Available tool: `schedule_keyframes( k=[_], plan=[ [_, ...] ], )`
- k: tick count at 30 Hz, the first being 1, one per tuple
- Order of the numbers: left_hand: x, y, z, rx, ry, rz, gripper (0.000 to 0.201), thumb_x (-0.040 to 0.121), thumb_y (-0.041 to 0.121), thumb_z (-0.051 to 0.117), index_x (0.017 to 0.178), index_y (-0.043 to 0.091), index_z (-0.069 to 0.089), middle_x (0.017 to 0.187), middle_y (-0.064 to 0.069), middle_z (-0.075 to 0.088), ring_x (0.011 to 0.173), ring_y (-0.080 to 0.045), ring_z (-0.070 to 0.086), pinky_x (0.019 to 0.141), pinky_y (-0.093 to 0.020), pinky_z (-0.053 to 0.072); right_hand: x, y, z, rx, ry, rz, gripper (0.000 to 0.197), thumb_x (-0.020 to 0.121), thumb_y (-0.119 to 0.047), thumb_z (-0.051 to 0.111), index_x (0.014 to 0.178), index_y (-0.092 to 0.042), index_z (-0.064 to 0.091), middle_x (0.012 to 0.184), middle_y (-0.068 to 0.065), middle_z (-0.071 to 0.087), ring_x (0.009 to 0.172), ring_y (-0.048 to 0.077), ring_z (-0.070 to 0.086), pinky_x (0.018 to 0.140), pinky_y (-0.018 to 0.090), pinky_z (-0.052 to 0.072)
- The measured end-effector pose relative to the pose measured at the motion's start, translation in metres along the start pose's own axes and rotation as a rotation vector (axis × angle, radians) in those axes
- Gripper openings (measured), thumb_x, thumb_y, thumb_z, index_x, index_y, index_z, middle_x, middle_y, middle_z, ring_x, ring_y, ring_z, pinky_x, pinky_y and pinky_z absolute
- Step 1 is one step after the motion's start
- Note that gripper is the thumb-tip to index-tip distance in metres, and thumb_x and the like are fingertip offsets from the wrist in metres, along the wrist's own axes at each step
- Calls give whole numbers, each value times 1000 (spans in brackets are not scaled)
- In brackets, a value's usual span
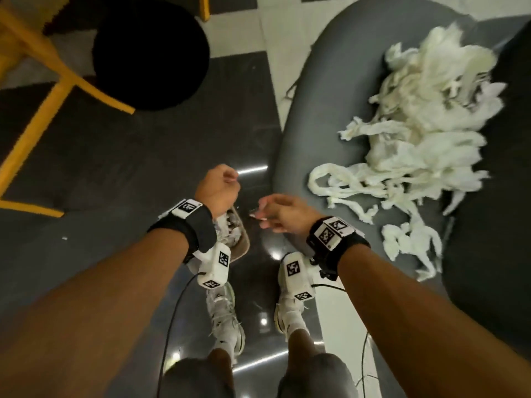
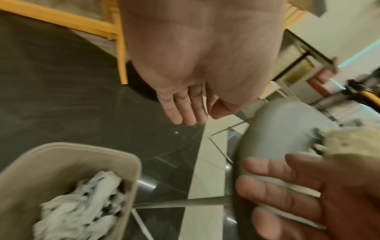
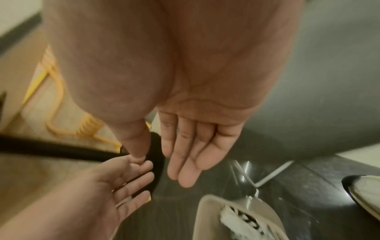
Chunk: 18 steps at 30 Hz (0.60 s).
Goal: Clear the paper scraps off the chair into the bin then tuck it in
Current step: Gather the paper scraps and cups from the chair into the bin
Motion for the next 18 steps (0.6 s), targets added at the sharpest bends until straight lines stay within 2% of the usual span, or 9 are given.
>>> schedule_keyframes(
  k=[2, 4, 5, 7, 9, 11, 14, 16, 18],
  plan=[
    [-2, 55, 31, 44, -31, 117, 27, 83, 10, 62, 109, 17, 65, 108, -4, 70, 99, -22, 67, 88, -29, 50, -26, -7, -48, 51, 117, -55, 12, 93, -12, 56, 92, -23, 61, 90, 1, 70, 70, 14, 64, 63, 25, 44],
    [-8, 105, 70, 113, -98, 247, 36, 82, 14, 66, 117, 16, 61, 117, -6, 65, 103, -23, 64, 91, -30, 49, -50, -5, -107, 22, 319, -143, 11, 91, -15, 57, 87, -23, 63, 86, 1, 70, 68, 17, 64, 64, 29, 50],
    [-13, 129, 91, 183, -130, 318, 42, 81, 18, 68, 122, 16, 59, 122, -7, 61, 108, -23, 60, 96, -31, 47, -64, -2, -140, -110, 458, -184, 8, 88, -20, 57, 88, -23, 65, 86, 0, 71, 74, 19, 66, 70, 33, 54],
    [-23, 161, 137, 349, -207, 439, 60, 77, 30, 73, 133, 19, 52, 133, -8, 50, 123, -27, 51, 106, -39, 43, -95, 10, -198, -445, 733, -187, 17, 84, -28, 56, 98, -25, 66, 96, 0, 71, 91, 23, 66, 82, 36, 54],
    [-34, 175, 181, 537, -287, 496, 81, 71, 44, 75, 141, 26, 42, 144, -5, 38, 133, -29, 39, 111, -45, 39, -116, 33, -240, -608, 853, -82, 32, 82, -37, 57, 112, -26, 62, 119, 3, 63, 112, 28, 57, 93, 41, 51],
    [-43, 175, 215, 720, -333, 519, 93, 66, 53, 76, 145, 30, 34, 150, -1, 30, 135, -30, 33, 109, -50, 38, -119, 73, -264, -623, 777, 103, 60, 76, -49, 66, 131, -31, 50, 141, 6, 45, 129, 34, 44, 102, 48, 47],
    [-47, 161, 239, 922, -329, 546, 79, 73, 48, 74, 143, 37, 40, 152, 0, 28, 134, -34, 31, 107, -53, 35, -106, 120, -262, -634, 548, 225, 101, 63, -52, 82, 147, -43, 27, 158, 3, 19, 140, 41, 31, 112, 51, 40],
    [-46, 156, 238, 827, -322, 600, 56, 82, 33, 72, 134, 33, 54, 143, -1, 41, 127, -35, 38, 104, -48, 36, -96, 131, -256, -711, 490, 233, 110, 60, -47, 87, 149, -45, 23, 159, 3, 13, 140, 43, 27, 113, 48, 37],
    [-45, 156, 228, 677, -340, 665, 29, 84, 14, 68, 113, 21, 68, 120, -7, 57, 110, -34, 50, 93, -38, 39, -90, 129, -254, -771, 516, 218, 106, 60, -42, 89, 147, -43, 28, 155, 5, 18, 136, 43, 29, 110, 48, 40]
  ],
)
Point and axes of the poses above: each hand's wrist, its own x-axis towards the middle knuckle, its own z-axis out of the palm, y = z × x, the point moved 8 cm from there along x, towards the middle knuckle
